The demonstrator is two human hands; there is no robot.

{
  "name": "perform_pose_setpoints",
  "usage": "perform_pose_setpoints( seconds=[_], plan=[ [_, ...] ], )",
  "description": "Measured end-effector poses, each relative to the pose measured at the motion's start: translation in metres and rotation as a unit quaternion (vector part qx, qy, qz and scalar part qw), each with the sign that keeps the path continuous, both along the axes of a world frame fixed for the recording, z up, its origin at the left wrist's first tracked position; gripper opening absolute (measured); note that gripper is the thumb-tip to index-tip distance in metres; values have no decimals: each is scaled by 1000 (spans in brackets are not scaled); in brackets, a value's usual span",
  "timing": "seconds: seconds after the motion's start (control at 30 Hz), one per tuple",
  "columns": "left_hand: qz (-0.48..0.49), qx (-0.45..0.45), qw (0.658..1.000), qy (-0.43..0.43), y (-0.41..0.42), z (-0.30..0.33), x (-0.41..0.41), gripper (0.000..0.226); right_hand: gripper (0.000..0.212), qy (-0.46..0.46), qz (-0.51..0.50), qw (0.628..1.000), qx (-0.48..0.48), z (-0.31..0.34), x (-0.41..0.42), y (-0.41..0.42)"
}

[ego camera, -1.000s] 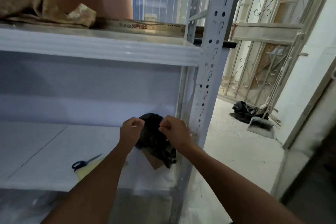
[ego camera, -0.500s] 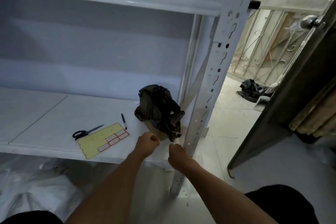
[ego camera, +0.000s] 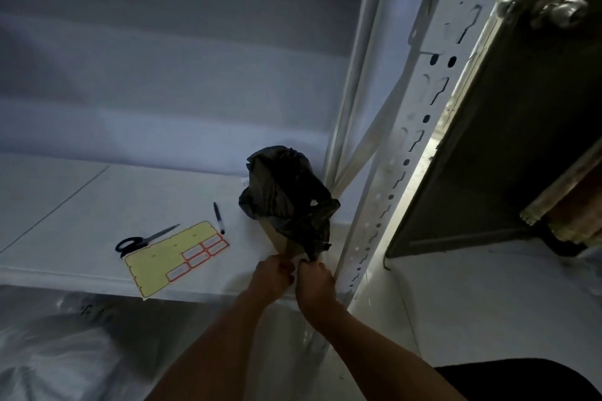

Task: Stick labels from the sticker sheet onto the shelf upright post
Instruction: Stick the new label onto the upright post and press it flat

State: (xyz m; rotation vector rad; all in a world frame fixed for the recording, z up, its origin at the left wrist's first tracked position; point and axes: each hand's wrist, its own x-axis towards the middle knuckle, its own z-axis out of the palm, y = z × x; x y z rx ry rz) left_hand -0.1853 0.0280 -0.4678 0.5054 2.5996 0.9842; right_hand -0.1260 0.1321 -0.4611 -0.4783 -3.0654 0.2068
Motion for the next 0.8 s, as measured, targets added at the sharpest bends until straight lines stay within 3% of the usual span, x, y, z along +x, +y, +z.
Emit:
perform_pose_setpoints(
  seconds=[0.13, 0.23, 0.3, 0.5, 0.63, 0.73, 0.8],
  plan=[
    [-7, 15, 1000, -11, -5, 22, 8, 25, 22, 42, 11, 992, -119, 14, 6, -4],
    [-6, 81, 997, -17, -19, 49, 17, 25, 23, 81, 16, 960, -266, 39, 14, -2],
    [2, 123, 992, -13, -27, 77, 26, 20, 23, 83, 31, 947, -308, 70, 23, 2],
    [20, 269, 963, 2, -25, 202, 66, 17, 20, 111, 92, 945, -293, 206, 63, 15],
    [52, 341, 939, 15, -5, 306, 102, 8, 4, 201, 99, 912, -344, 311, 103, 34],
    [64, 417, 906, 9, 14, 363, 124, 13, 23, 261, 77, 904, -331, 373, 127, 52],
    [53, 456, 888, 11, 25, 391, 134, 12, 23, 296, 67, 889, -343, 407, 143, 58]
  ],
)
